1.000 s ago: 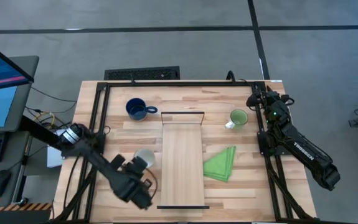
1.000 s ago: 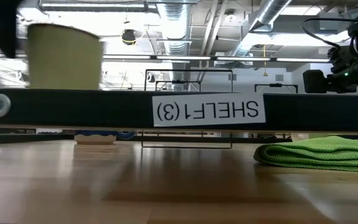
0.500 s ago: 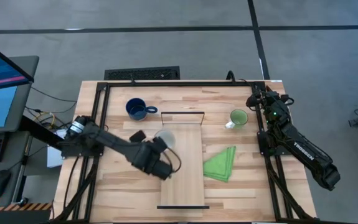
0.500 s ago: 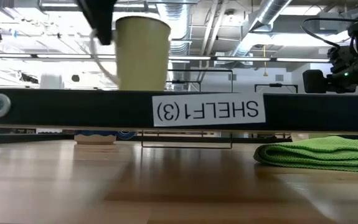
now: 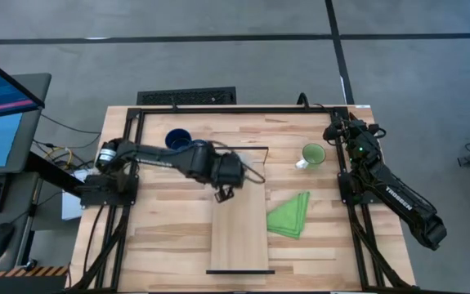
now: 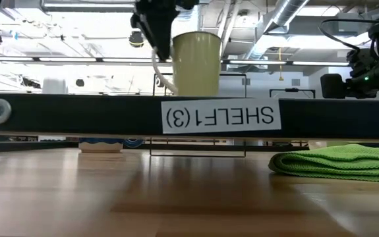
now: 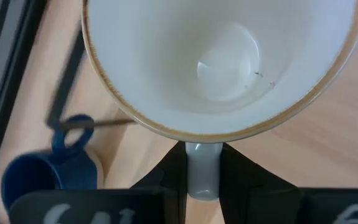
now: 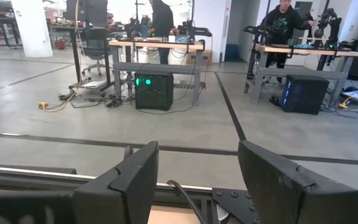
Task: Stack small to large cups/mugs on shelf
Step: Put the yellow mug on the shelf
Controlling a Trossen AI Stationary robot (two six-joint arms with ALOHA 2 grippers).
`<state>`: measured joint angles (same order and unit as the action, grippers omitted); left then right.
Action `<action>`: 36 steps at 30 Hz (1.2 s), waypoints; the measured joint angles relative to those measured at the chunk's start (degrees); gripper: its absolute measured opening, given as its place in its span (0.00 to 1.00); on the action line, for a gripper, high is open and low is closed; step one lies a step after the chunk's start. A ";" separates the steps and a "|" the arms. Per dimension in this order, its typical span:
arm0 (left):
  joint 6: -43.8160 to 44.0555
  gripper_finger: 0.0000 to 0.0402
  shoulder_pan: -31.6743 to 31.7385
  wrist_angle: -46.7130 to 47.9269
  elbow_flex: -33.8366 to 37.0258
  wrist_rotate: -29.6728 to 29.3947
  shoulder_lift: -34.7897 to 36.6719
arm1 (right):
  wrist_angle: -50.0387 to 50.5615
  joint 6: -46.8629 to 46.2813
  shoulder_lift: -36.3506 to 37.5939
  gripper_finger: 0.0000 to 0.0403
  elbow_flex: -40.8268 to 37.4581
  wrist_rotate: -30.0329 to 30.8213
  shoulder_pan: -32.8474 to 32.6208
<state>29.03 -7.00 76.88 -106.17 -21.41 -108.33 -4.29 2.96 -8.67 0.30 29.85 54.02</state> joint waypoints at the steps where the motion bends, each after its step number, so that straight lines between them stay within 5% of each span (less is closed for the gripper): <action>1: -1.37 0.11 0.86 -0.67 0.00 0.28 0.00 | 0.00 0.00 0.00 0.61 0.00 0.00 0.01; 9: -7.19 0.11 5.53 -5.72 3.01 6.95 -0.04 | 0.00 0.00 0.00 0.61 0.00 0.00 0.02; 36: -21.81 0.11 7.01 -14.52 11.74 10.18 0.35 | 0.02 0.05 0.00 0.61 -0.01 -0.02 0.02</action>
<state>7.22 0.01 62.36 -94.43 -11.22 -107.98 -4.28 3.01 -8.67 0.29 29.82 54.04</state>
